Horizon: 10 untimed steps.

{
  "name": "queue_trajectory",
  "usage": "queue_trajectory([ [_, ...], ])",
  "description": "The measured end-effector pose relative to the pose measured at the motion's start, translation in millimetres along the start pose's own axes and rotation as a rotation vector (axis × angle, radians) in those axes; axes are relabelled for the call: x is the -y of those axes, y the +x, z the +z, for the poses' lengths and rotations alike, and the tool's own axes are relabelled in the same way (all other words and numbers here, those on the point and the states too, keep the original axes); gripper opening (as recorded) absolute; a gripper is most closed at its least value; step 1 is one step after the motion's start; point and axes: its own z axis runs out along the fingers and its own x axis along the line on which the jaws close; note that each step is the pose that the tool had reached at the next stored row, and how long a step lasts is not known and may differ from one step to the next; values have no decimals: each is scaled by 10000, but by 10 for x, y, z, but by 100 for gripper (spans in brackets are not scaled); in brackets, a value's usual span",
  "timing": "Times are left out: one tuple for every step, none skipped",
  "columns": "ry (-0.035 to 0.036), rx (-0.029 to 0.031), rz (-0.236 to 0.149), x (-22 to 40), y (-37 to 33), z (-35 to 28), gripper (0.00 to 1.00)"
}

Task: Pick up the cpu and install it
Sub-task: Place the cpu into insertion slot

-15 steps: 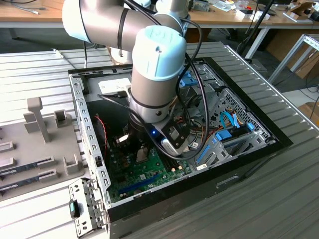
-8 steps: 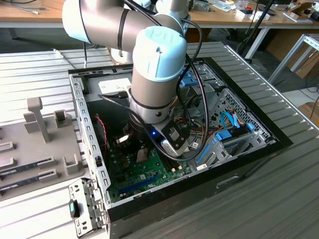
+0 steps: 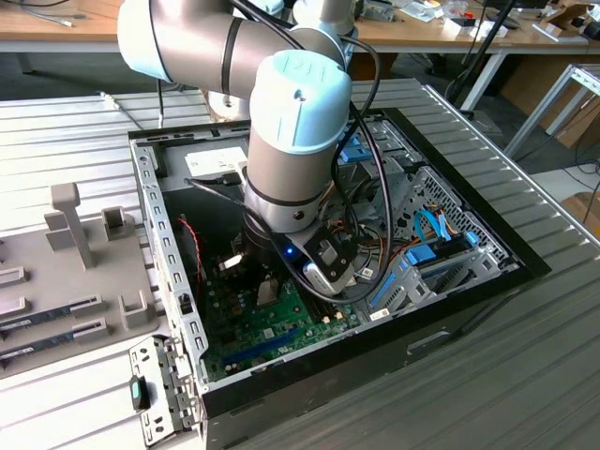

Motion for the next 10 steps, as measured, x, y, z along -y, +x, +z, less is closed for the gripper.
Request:
queue_trajectory([
  [-1,1,0,0,0,0,39],
  [-2,1,1,0,0,0,39],
  [-2,1,1,0,0,0,39],
  [-2,0,1,0,0,0,39],
  [-1,0,0,0,0,-1,39],
  [-2,1,0,0,0,-1,39],
  [-4,2,0,-1,0,0,40],
  [-3,1,0,0,0,0,46],
  [-2,1,0,0,0,-1,46],
  [-1,0,0,0,0,-2,52],
])
